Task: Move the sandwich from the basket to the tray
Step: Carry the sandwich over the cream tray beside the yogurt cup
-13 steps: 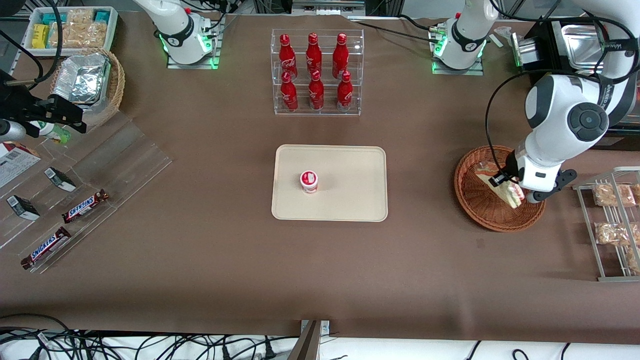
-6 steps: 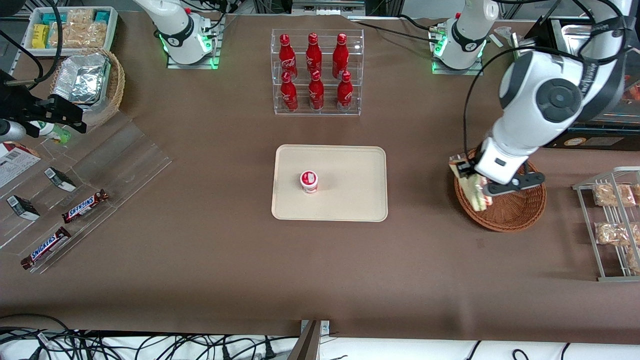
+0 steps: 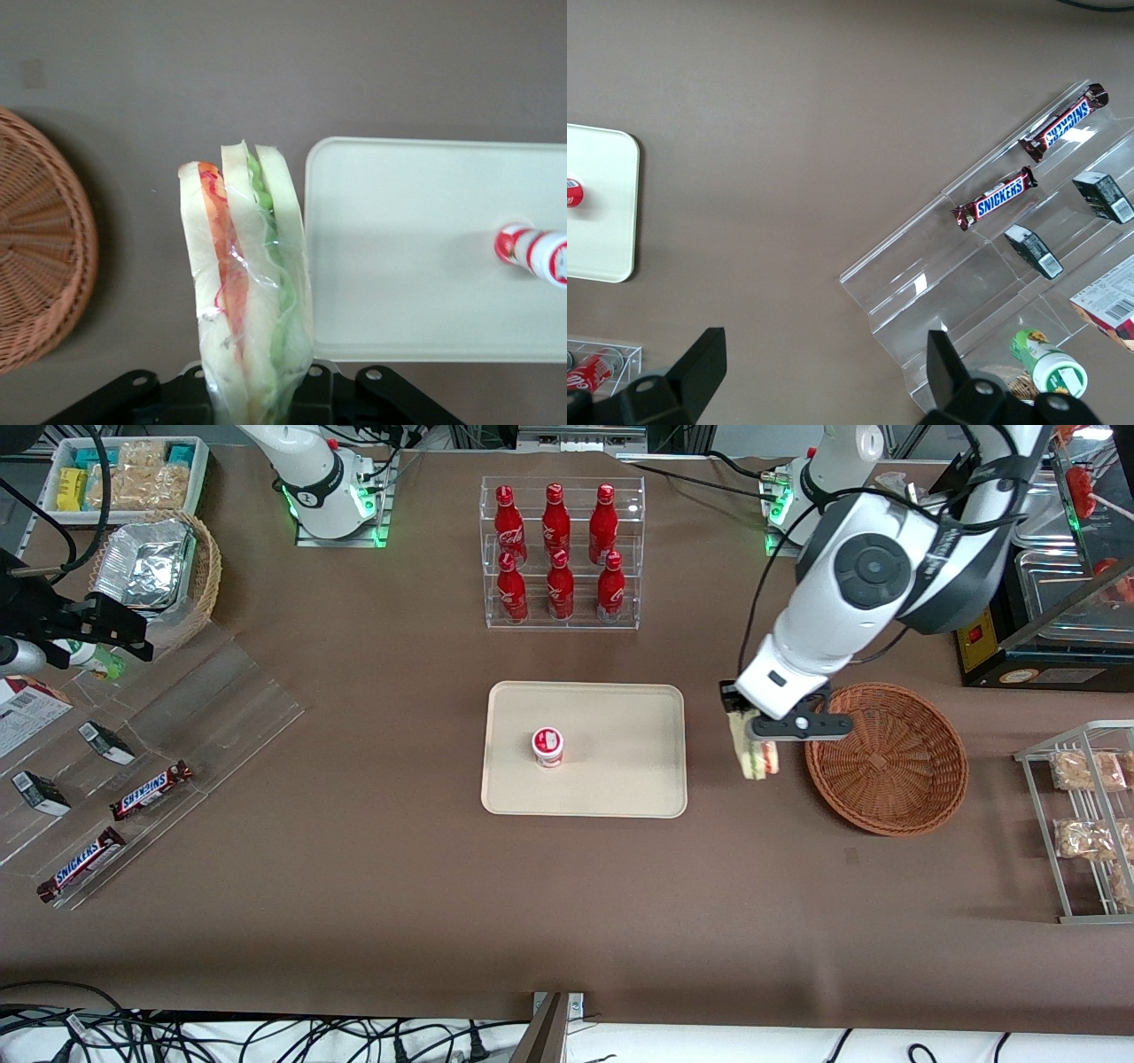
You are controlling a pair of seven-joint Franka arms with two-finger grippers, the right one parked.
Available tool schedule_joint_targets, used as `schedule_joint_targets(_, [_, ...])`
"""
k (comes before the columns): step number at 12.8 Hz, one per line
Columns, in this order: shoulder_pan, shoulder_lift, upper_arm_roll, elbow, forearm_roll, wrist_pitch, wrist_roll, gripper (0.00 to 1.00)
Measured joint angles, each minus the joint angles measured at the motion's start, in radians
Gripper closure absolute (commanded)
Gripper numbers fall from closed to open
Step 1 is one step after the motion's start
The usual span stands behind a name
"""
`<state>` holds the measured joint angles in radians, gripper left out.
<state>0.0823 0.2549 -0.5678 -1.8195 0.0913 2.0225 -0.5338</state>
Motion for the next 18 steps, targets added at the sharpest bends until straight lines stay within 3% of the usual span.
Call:
schedule_joint_targets(5, [-0.110,0.120,0.000,0.030,0.008,0.079,-0.002,0.91])
schedule_joint_targets(12, [-0.160,0.290,0.002,0.037,0.077,0.175,-0.056,0.92])
schedule_joint_targets(16, [-0.184,0.377,0.002,0.039,0.220,0.230,-0.159,0.92])
schedule_joint_targets(18, [-0.189,0.412,0.003,0.041,0.250,0.239,-0.174,0.90])
